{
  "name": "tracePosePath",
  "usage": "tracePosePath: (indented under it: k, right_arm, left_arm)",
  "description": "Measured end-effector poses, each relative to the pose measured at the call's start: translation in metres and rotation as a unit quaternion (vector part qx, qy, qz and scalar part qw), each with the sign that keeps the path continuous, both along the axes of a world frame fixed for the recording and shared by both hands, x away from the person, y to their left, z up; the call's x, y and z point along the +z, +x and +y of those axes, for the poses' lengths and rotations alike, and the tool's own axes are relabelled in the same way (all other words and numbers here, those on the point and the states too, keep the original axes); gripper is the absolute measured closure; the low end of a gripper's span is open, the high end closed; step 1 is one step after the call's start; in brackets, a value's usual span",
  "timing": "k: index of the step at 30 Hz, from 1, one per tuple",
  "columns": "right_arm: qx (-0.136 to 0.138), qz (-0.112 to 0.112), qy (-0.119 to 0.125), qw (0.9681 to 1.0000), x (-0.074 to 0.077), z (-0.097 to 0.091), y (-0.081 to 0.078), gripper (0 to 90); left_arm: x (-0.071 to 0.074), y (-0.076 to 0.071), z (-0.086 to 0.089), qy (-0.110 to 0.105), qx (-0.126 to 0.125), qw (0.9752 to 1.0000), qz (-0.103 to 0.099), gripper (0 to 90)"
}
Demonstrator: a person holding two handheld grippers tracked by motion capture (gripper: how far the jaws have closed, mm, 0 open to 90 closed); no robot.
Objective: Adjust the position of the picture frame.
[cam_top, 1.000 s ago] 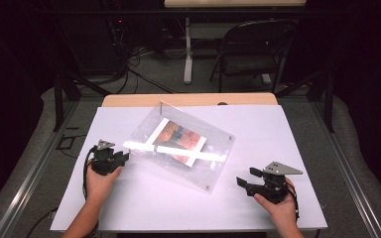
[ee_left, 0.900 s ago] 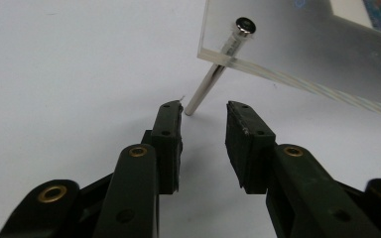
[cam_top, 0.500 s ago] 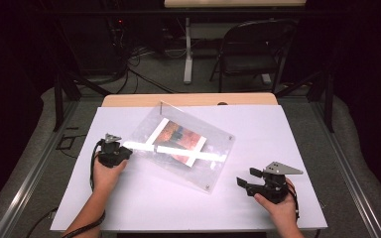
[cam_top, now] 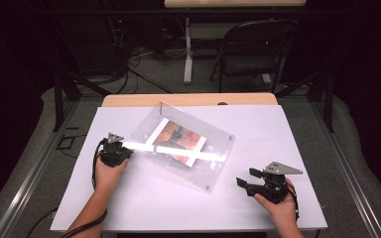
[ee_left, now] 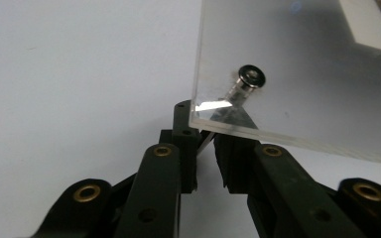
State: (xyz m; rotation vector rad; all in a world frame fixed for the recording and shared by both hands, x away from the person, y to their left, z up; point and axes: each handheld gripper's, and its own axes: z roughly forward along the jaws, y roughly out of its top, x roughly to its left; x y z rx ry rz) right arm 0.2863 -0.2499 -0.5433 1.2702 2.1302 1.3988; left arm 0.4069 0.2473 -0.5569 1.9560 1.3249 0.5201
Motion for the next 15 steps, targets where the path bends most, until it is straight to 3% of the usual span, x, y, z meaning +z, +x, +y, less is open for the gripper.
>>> tracePosePath:
  k: [7, 15]
  right_arm:
    - [0.004, -0.002, 0.000, 1.0000, 0.000, 0.000, 0.000, 34.0]
    - [0.026, -0.007, -0.009, 0.9996, 0.002, 0.007, -0.003, 36.2]
  left_arm:
    - [0.002, -0.005, -0.001, 0.006, -0.005, 1.0000, 0.002, 82.1]
    - [0.006, -0.017, -0.003, 0.009, -0.016, 0.9998, 0.009, 82.1]
